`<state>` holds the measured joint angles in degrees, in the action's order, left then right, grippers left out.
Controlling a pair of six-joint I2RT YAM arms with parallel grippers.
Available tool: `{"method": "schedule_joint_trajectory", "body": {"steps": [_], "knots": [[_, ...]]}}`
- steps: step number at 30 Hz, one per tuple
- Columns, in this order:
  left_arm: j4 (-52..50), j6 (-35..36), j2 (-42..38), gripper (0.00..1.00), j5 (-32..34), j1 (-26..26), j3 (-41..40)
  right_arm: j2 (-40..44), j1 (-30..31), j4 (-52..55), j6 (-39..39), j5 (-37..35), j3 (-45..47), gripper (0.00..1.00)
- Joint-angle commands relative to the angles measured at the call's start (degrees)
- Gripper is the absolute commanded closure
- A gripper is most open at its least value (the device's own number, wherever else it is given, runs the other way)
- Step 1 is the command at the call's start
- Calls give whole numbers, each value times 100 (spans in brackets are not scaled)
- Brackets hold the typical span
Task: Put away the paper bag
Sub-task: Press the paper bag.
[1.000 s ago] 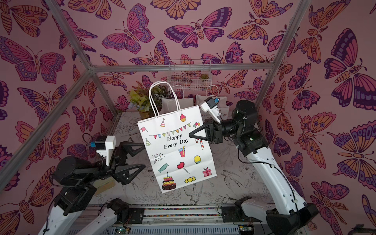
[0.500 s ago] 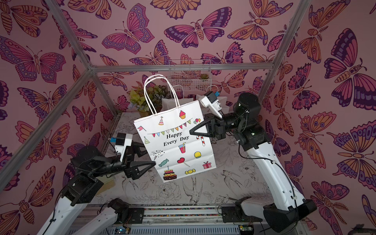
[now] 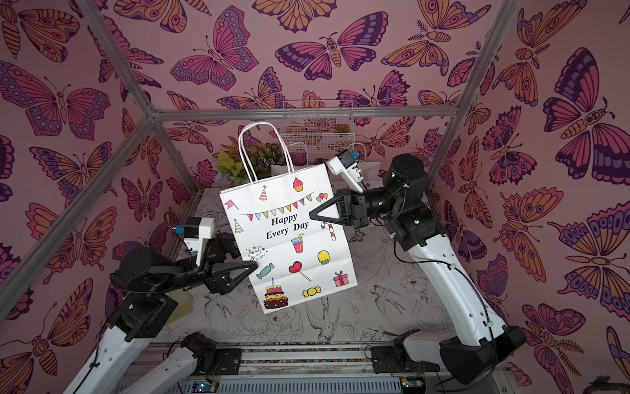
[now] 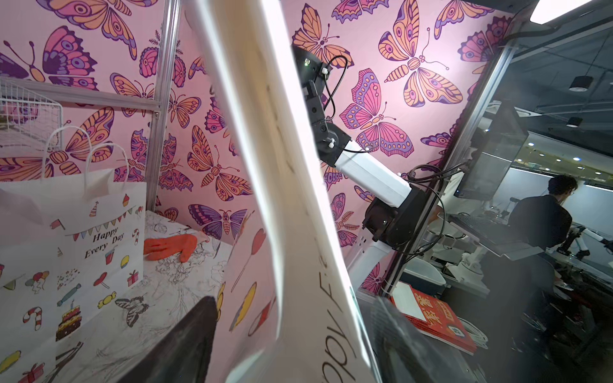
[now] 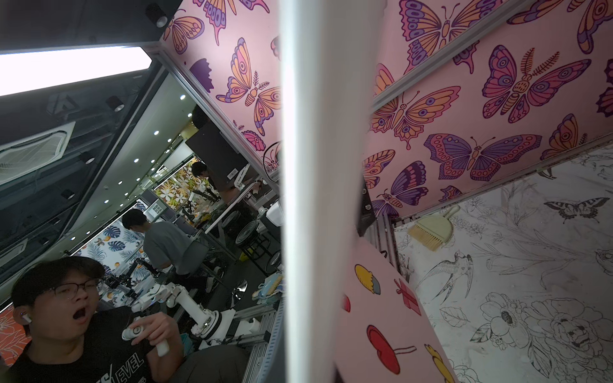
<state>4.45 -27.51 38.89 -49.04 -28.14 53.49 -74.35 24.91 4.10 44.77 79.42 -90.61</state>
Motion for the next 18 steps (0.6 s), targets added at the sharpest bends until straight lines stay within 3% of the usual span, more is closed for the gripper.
{"method": "schedule_joint_trajectory", "body": {"steps": [1,7,13,18], "knots": [[556,-343,137,29,-18,28,-83,34,49,99,-66,-409,-172,100],[781,-525,216,56,55,28,-170,151,234,1047,-842,-817,-244,100],[786,-527,186,57,214,28,-243,234,616,2190,-1922,-1327,-194,100],[785,-495,239,61,280,28,-295,358,664,2285,-2173,-1520,-27,100]]}}
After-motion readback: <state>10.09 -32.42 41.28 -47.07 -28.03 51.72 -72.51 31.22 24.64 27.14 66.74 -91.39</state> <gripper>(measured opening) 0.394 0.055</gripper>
